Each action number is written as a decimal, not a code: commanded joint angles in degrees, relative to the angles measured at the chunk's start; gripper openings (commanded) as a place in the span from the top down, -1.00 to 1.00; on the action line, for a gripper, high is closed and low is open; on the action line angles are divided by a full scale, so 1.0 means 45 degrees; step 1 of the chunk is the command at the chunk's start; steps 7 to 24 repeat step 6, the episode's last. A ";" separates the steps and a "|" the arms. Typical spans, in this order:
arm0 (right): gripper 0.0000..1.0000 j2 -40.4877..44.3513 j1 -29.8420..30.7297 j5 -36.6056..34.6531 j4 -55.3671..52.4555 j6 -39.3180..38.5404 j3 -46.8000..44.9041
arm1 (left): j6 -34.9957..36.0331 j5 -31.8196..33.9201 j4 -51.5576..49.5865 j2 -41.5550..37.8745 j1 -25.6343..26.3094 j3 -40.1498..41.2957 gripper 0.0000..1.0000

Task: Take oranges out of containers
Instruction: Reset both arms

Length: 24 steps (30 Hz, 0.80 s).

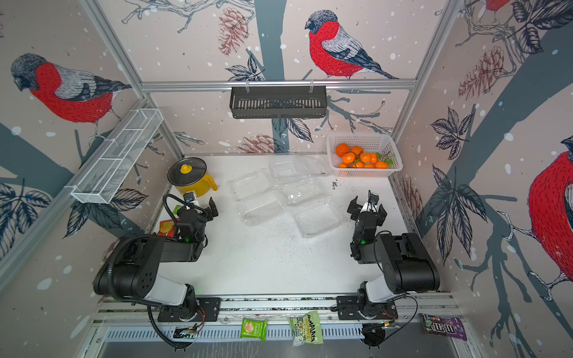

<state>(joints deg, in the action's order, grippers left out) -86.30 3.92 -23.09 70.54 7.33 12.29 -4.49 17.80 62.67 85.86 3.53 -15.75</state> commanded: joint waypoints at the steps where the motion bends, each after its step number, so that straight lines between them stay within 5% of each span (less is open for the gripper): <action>1: -1.00 0.0018 0.0007 -0.0164 0.0144 -0.0028 0.0023 | 0.0061 0.0141 0.0262 0.0020 0.0032 -0.0075 -0.98; 24: -1.00 0.0024 0.0007 -0.0173 0.0144 -0.0021 0.0022 | 0.0065 0.0196 0.0351 -0.0048 0.0043 -0.0011 -0.98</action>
